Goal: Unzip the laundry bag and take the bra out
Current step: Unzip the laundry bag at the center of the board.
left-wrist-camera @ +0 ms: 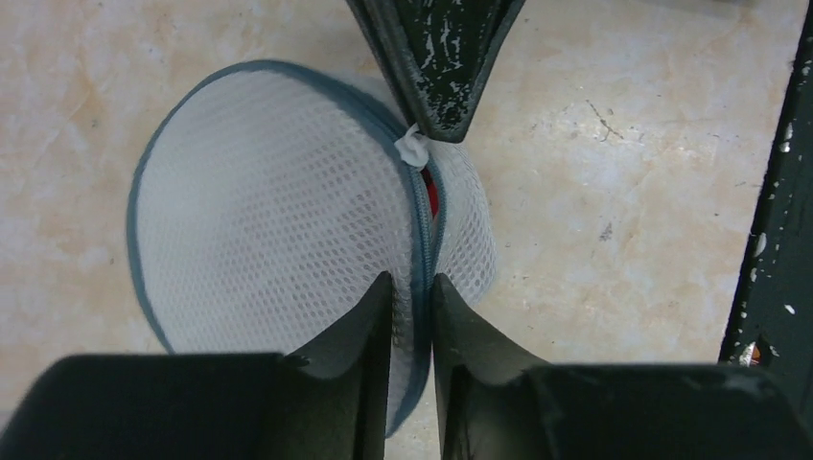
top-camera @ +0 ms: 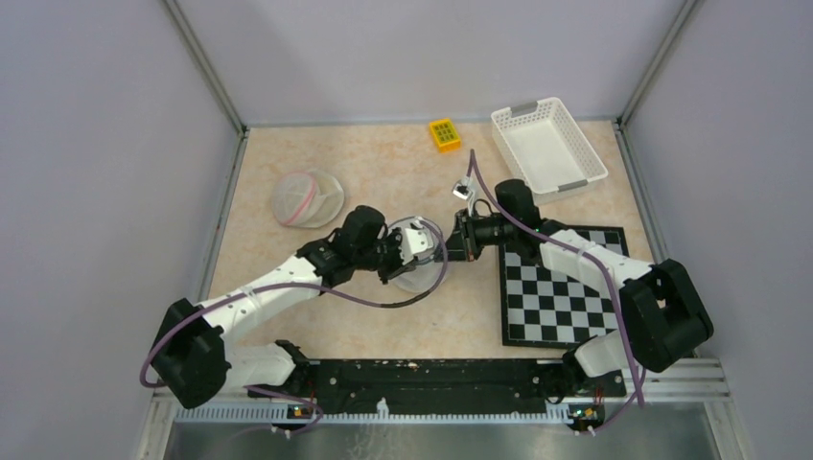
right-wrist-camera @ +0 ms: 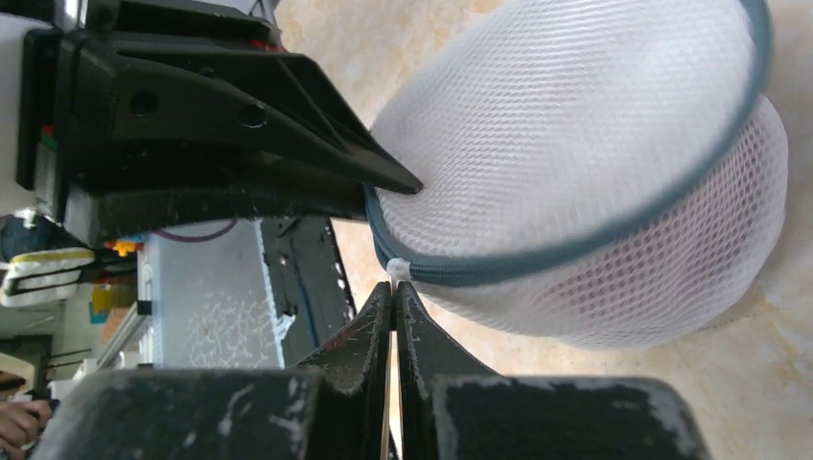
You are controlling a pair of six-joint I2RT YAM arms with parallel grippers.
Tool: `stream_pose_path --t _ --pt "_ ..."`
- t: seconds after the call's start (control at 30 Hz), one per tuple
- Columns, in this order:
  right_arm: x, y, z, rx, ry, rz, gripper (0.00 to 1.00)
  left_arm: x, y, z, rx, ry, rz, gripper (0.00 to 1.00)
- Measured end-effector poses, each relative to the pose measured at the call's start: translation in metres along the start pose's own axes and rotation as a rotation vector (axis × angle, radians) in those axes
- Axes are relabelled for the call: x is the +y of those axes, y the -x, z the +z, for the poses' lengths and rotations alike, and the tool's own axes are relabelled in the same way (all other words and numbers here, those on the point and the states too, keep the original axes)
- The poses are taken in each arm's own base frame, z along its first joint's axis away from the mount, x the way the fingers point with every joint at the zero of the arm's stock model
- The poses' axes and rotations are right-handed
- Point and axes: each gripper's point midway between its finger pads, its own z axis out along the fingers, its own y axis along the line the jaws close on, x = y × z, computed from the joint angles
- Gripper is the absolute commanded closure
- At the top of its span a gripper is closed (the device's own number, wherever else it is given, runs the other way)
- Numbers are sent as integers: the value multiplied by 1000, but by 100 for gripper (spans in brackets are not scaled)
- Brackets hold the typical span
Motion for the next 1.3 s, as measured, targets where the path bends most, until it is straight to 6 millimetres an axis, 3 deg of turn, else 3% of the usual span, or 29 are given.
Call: stream_pose_path --t 0.13,0.63,0.8,0.9,1.17,1.3 --pt "-6 -3 0 7 -26 -13 100 9 -3 -3 11 54 2 100" --pt "-31 -7 -8 17 -132 -57 100 29 -22 -23 24 148 67 100" --pt "-29 -5 -7 10 -122 -55 100 30 -24 -25 19 141 102 66" --pt "-24 -4 -6 5 -97 -38 100 26 -24 -25 10 109 121 51" --pt "-9 0 -2 -2 -33 -20 100 9 0 -24 -47 13 159 46" --pt "-6 -1 -1 0 -27 -15 100 10 8 -14 -47 -16 158 55"
